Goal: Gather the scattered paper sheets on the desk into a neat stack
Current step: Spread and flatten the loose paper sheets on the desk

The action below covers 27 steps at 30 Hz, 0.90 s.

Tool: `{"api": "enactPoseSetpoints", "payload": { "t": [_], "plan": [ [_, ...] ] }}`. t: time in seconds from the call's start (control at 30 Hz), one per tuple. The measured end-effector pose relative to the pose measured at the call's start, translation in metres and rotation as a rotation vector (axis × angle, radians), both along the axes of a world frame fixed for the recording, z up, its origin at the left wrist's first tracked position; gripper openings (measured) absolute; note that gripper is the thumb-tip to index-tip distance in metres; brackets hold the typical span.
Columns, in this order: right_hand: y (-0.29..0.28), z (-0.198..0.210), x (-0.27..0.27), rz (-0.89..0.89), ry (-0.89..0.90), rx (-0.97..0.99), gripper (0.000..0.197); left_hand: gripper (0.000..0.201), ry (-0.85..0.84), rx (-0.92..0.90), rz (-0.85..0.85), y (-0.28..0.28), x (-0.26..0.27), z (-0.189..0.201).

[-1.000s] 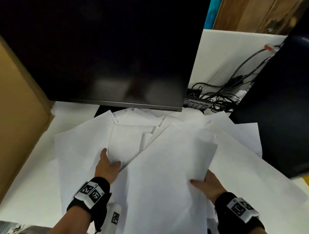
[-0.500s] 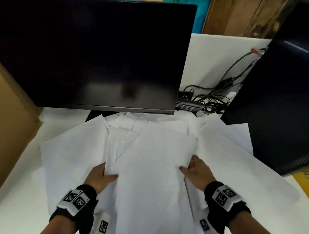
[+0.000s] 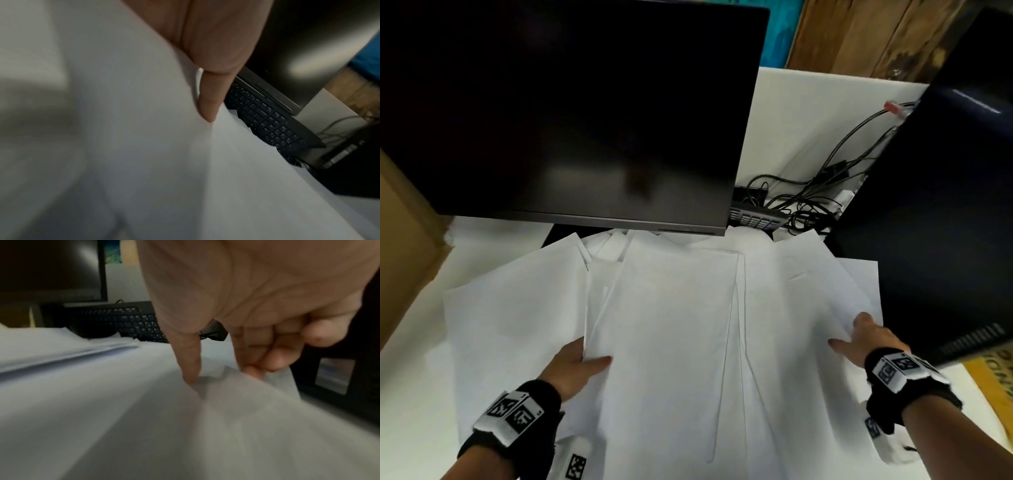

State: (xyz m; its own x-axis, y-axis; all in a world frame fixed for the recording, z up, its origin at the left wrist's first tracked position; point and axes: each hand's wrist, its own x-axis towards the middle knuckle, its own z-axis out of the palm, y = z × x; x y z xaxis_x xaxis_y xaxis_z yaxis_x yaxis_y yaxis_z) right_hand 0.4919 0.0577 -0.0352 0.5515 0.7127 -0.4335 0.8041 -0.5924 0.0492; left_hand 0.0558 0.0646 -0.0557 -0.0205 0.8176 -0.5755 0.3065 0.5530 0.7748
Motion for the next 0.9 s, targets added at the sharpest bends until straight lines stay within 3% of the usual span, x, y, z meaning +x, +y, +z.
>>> {"api": "enactPoseSetpoints", "payload": {
  "t": [0.07, 0.2, 0.27, 0.37, 0.47, 0.57, 0.67, 0.8, 0.9],
  "plan": [
    [-0.001, 0.001, -0.002, -0.012, 0.145, 0.049, 0.026, 0.043, -0.058, -0.029, 0.026, -0.002, 0.001, -0.001],
    [-0.008, -0.002, -0.019, -0.134, 0.295, 0.252, 0.031, 0.019, -0.12, -0.065, 0.04, -0.007, 0.006, -0.002],
    [-0.014, -0.01, -0.028, -0.152, 0.367, 0.255, 0.021, 0.022, -0.105, -0.044, 0.047, -0.007, 0.009, -0.003],
    [-0.024, -0.017, -0.035, -0.172, 0.471, 0.244, 0.042, 0.037, -0.048, 0.004, 0.069, -0.006, 0.006, -0.008],
    [-0.029, -0.009, -0.031, -0.257, 0.4, 0.4, 0.043, 0.027, -0.065, 0.008, 0.138, -0.009, -0.003, -0.007],
    [-0.033, 0.001, -0.032, -0.359, 0.334, 0.538, 0.04, 0.031, -0.11, 0.009, 0.185, -0.014, -0.012, -0.006],
    [-0.04, -0.001, -0.05, -0.29, 0.405, 0.538, 0.043, 0.027, -0.147, 0.008, 0.164, -0.018, -0.007, -0.003],
    [-0.051, -0.01, -0.09, -0.211, 0.688, 0.515, 0.04, 0.027, -0.139, 0.033, 0.099, -0.02, 0.012, -0.001],
    [-0.056, -0.011, -0.115, -0.363, 0.995, 0.478, 0.05, 0.044, -0.081, 0.047, 0.041, -0.017, 0.024, -0.001]
  ]
}}
